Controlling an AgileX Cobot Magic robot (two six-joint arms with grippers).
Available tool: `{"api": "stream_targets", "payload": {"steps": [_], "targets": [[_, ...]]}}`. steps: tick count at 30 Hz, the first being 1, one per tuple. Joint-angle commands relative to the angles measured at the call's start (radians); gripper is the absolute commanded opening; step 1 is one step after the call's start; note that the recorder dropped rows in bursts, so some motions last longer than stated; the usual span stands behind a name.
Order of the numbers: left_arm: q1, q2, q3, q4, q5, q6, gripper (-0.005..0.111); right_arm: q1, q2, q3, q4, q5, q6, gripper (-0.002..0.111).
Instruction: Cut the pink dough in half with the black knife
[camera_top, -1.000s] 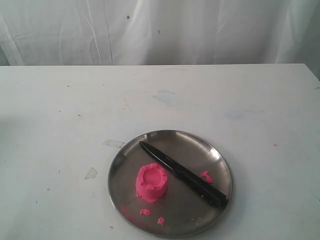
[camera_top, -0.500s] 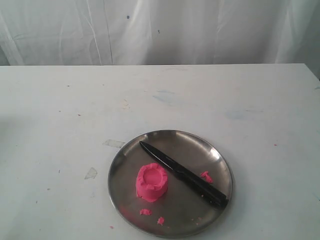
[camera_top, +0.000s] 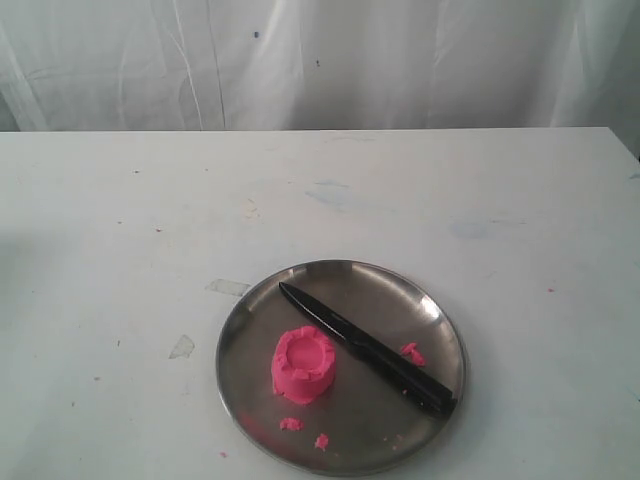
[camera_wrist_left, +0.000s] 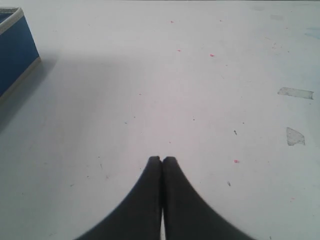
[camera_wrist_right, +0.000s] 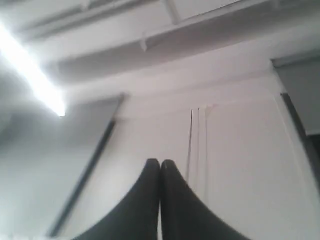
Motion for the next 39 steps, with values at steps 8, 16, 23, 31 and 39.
{"api": "stream_targets", "payload": {"steps": [8,16,23,31,39], "targets": [[-0.006,-0.004,0.006,0.000,-0.009,-0.007,0.000,0.000,0.272,-0.080,-0.390,1.030,-0.073,0.000],[-0.006,-0.004,0.006,0.000,-0.009,-0.007,0.000,0.000,0.558,0.079,-0.426,0.850,-0.057,0.000],[-0.006,-0.004,0.006,0.000,-0.009,-0.007,0.000,0.000,0.754,0.150,-0.426,0.659,0.215,0.000],[-0.006,-0.004,0.006,0.000,-0.009,-0.007,0.000,0.235,1.168,-0.156,0.389,1.291,-0.669,0.000],[-0.006,-0.004,0.006,0.000,-0.009,-0.007,0.000,0.259,1.377,-0.231,0.767,1.198,-1.009,0.000]]}}
